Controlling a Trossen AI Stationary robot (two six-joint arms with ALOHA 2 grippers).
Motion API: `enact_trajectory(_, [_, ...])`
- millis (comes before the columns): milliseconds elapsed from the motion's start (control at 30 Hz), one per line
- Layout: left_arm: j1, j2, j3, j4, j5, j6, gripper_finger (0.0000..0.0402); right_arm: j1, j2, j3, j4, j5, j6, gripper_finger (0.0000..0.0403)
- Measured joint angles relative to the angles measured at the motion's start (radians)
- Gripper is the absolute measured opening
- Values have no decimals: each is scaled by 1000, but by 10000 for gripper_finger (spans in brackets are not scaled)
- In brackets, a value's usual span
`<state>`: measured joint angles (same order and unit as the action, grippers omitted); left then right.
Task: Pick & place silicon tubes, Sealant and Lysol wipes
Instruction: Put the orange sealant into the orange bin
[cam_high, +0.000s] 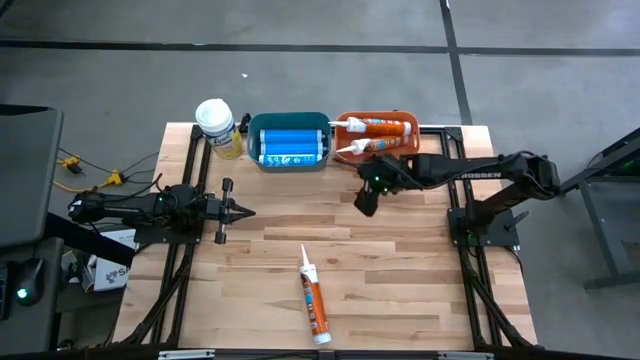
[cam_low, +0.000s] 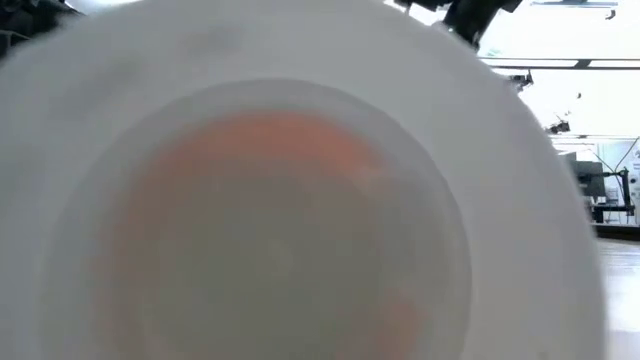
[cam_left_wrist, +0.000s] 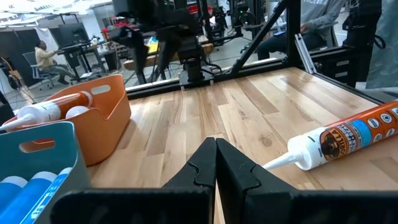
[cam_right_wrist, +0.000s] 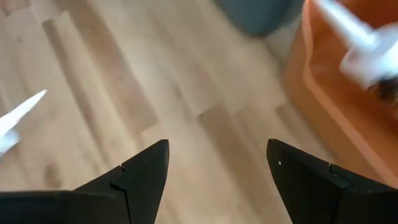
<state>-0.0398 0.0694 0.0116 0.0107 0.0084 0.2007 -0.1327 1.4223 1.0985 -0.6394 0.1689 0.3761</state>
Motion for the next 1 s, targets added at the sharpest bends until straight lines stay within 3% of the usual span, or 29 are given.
enact_trajectory(267, [0, 0, 0, 0, 0, 0, 0, 79, 5, 0, -111, -56, 284, 266])
enact_trajectory(500, [0, 0, 0, 0, 0, 0, 0, 141, 54, 0, -88, -224, 549, 267])
enact_trajectory(800, [0, 0, 0, 0, 0, 0, 0, 219, 162, 0, 32, -363, 747, 266])
enact_trajectory(1000, [0, 0, 0, 0, 0, 0, 0, 275, 229, 0, 159, -401, 856, 266])
